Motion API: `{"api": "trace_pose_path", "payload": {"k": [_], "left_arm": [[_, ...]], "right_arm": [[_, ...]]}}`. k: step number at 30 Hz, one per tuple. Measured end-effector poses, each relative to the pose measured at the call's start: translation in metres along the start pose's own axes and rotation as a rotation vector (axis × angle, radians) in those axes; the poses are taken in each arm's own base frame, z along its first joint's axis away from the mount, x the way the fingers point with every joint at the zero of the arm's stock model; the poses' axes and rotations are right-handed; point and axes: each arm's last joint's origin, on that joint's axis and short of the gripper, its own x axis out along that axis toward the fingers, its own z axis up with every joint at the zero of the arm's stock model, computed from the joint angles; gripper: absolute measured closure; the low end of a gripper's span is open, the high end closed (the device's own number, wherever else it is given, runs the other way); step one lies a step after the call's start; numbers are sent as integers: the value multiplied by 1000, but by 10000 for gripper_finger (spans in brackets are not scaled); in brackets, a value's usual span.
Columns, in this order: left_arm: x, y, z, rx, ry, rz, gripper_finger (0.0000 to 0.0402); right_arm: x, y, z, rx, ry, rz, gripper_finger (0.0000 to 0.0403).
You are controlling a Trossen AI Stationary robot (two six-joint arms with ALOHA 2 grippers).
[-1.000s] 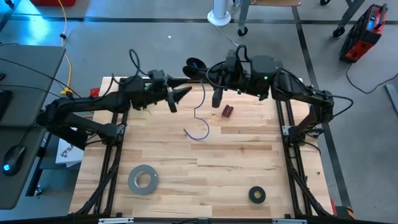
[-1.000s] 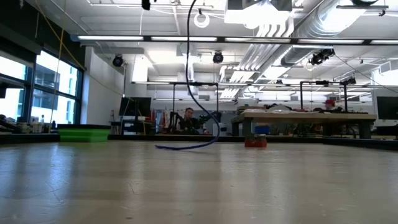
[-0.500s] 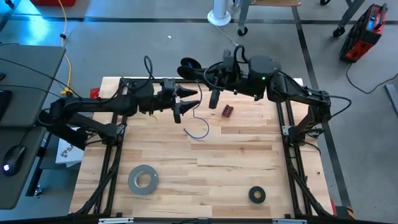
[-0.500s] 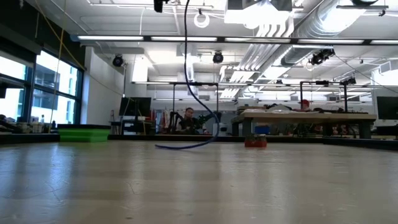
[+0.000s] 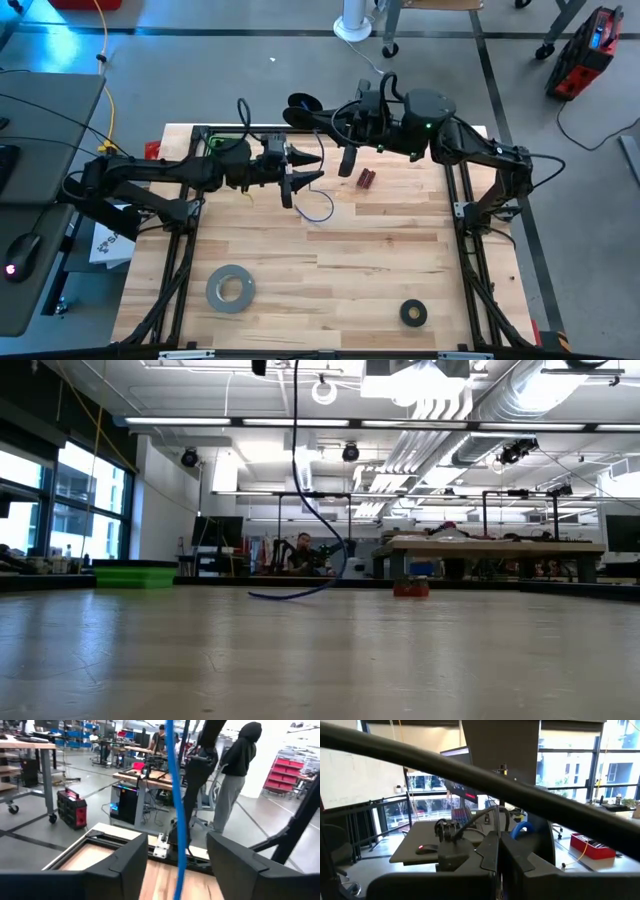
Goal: Coil cords
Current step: Coil the blue wire onto a spool
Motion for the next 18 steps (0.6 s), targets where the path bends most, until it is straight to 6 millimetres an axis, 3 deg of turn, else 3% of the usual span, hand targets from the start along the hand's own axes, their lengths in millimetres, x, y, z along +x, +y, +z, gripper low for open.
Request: {"api": "trace_pose_path", "payload": {"k": [18], "left_arm": [[0, -1, -5, 40, 38, 77, 369]], "right_arm": [[0, 2, 1, 0, -14, 16, 403]]}}
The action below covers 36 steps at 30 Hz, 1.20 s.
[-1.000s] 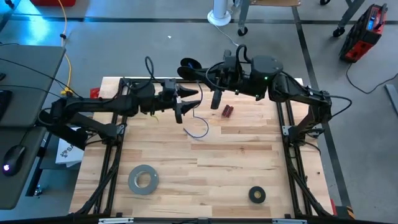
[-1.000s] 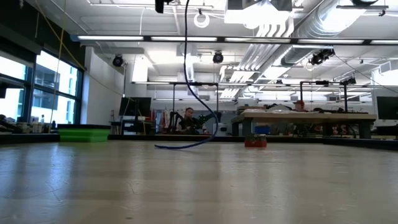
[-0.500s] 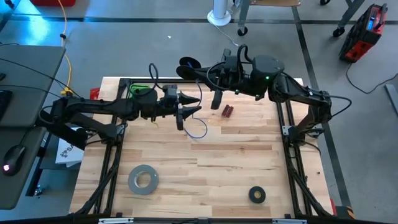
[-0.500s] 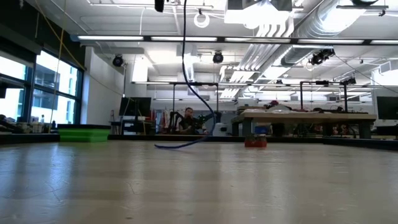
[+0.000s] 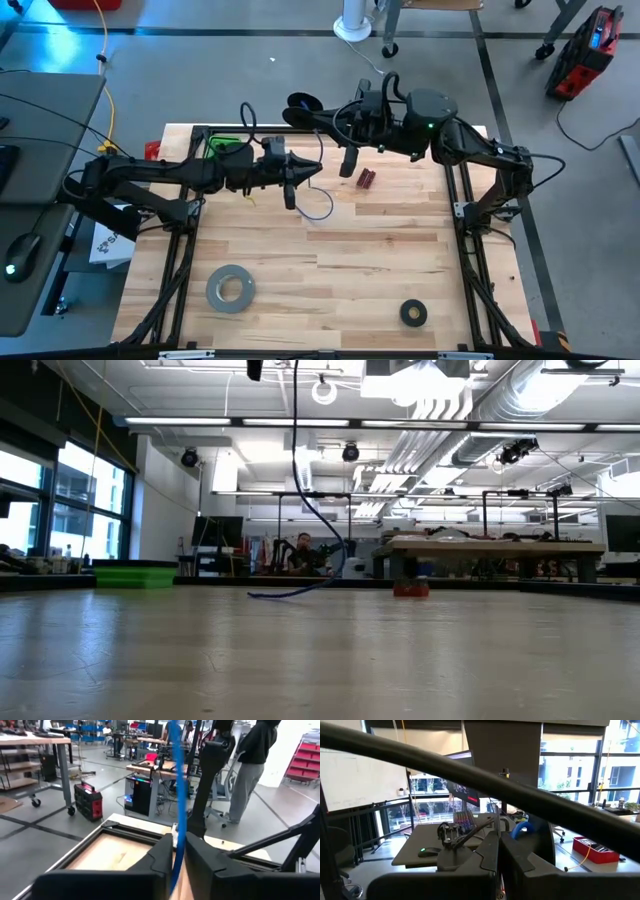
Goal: Coil cords
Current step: Coil the blue wire onto a spool
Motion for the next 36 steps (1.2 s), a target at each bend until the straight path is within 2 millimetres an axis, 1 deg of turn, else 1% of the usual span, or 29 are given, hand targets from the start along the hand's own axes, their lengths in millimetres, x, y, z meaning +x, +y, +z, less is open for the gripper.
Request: {"api": "trace_pose_path", "payload": {"k": [3, 11, 14, 18, 22, 25, 27, 31, 36], "left_arm": [[0, 0, 1, -2, -12, -1, 393], [-3, 1, 3, 28, -5, -1, 397], [-11, 7, 6, 65, 11, 37, 397], [-23, 18, 13, 77, 31, 87, 398], [-37, 23, 21, 53, 26, 51, 398], [-44, 22, 23, 21, 42, 17, 399], [-47, 21, 24, 10, 37, -3, 399], [-47, 19, 23, -16, 47, -21, 400], [-41, 14, 17, -73, 89, -88, 400]], "right_arm": [[0, 0, 0, -3, 3, 1, 403], [0, 0, -7, -15, 74, 3, 403], [-2, 0, -9, -14, 106, 23, 403], [-11, 1, -6, 5, 135, 57, 403], [-18, -2, 0, -19, 126, 1, 403], [-21, -4, 5, -29, 97, -53, 403], [-21, -5, 7, -28, 83, -56, 403], [-21, -5, 8, -42, 71, -55, 403], [-21, -9, 10, -43, 59, -140, 403]]}}
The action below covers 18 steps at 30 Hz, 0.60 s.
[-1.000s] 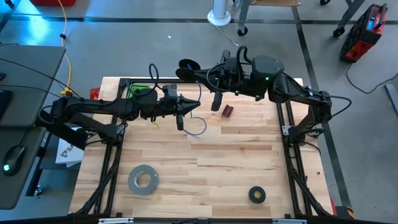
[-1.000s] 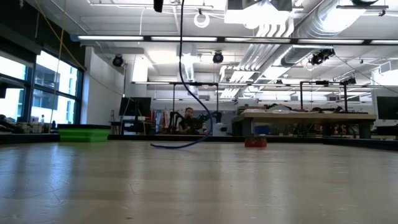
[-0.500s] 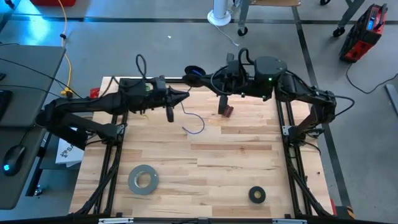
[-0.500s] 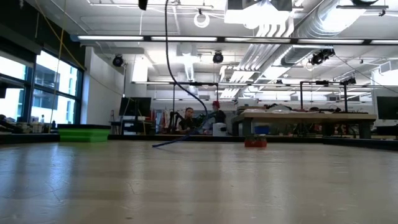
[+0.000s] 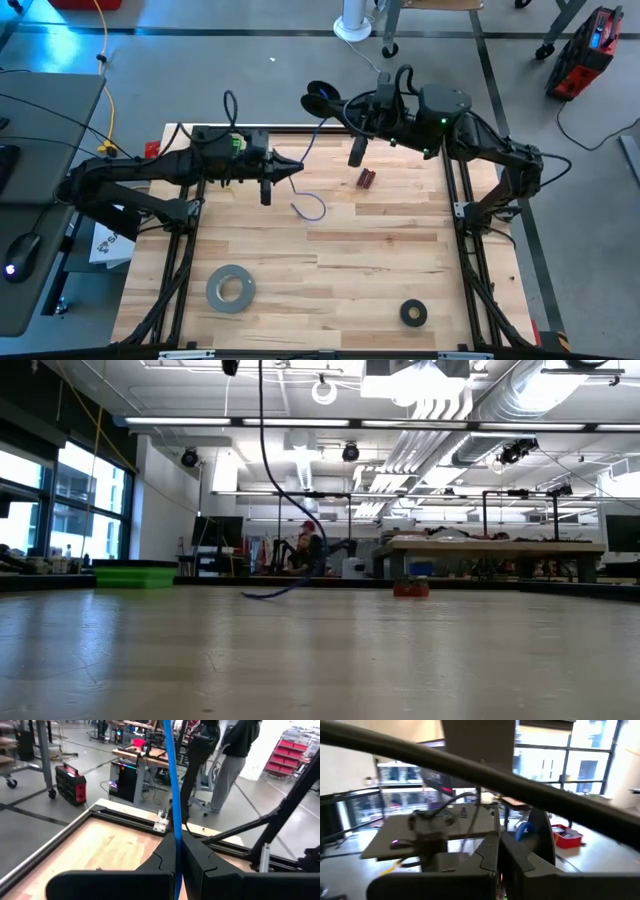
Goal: Coil cords
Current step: Coil the blue wire onto a spool
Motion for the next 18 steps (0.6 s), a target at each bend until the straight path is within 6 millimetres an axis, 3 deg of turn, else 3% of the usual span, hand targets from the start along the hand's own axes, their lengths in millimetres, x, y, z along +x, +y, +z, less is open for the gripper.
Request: {"api": "trace_pose_path", "payload": {"k": [8, 15, 18], "left_arm": [[-4, -3, 0, 18, 9, -5, 400], [-22, 3, 0, 51, 81, 32, 400], [-32, 3, 10, 62, 114, 47, 400]], "right_arm": [[0, 0, -5, 5, 46, 42, 403], [-1, 5, -13, 42, 128, 185, 403], [-5, 5, -18, 47, 198, 186, 403]]}}
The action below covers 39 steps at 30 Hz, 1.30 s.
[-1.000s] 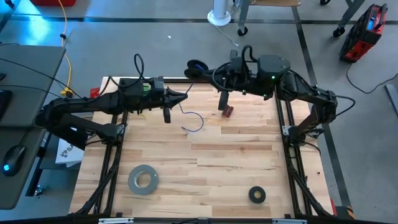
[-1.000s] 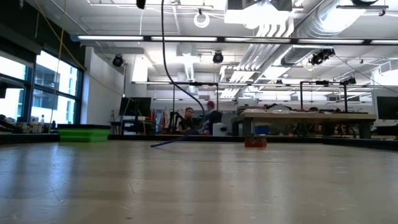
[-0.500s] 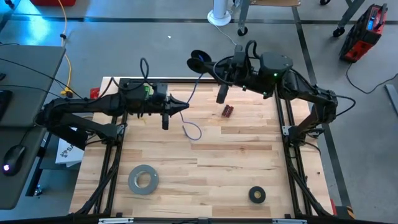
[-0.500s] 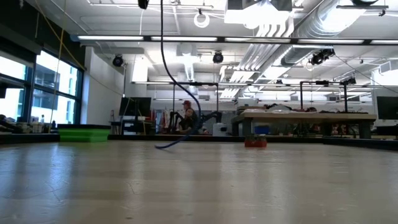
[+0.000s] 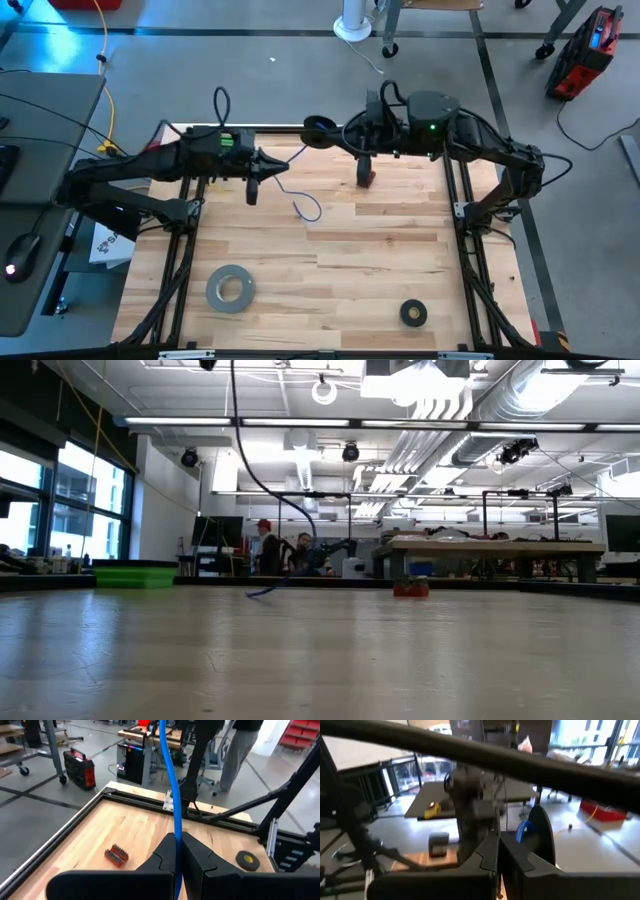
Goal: Coil cords
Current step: Coil the blue wire onto a spool
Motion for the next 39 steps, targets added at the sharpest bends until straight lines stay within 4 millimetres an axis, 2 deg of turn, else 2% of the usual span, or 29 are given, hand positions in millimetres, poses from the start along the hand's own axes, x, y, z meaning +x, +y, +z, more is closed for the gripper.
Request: {"api": "trace_pose_path", "payload": {"k": [9, 15, 19, 23, 29, 33, 39], "left_arm": [[-22, -5, 38, 118, -34, 20, 400], [-19, -7, 53, 154, -61, 19, 400], [-16, -10, 63, 155, -62, -10, 397], [-21, -13, 73, 146, -50, -46, 396], [-32, -15, 91, 152, -76, -12, 397], [-34, -15, 98, 171, -93, -8, 397], [-24, -16, 95, 166, -39, -31, 398]], "right_arm": [[-3, -1, -11, -9, 126, -2, 403], [-4, 0, -14, -8, 153, 44, 403], [-4, -1, -19, -17, 203, 11, 403], [-2, -2, -22, -45, 226, -12, 403], [5, -1, -32, -59, 302, -14, 403], [14, 0, -39, -67, 330, -3, 403], [19, 2, -37, -77, 294, 38, 403]]}}
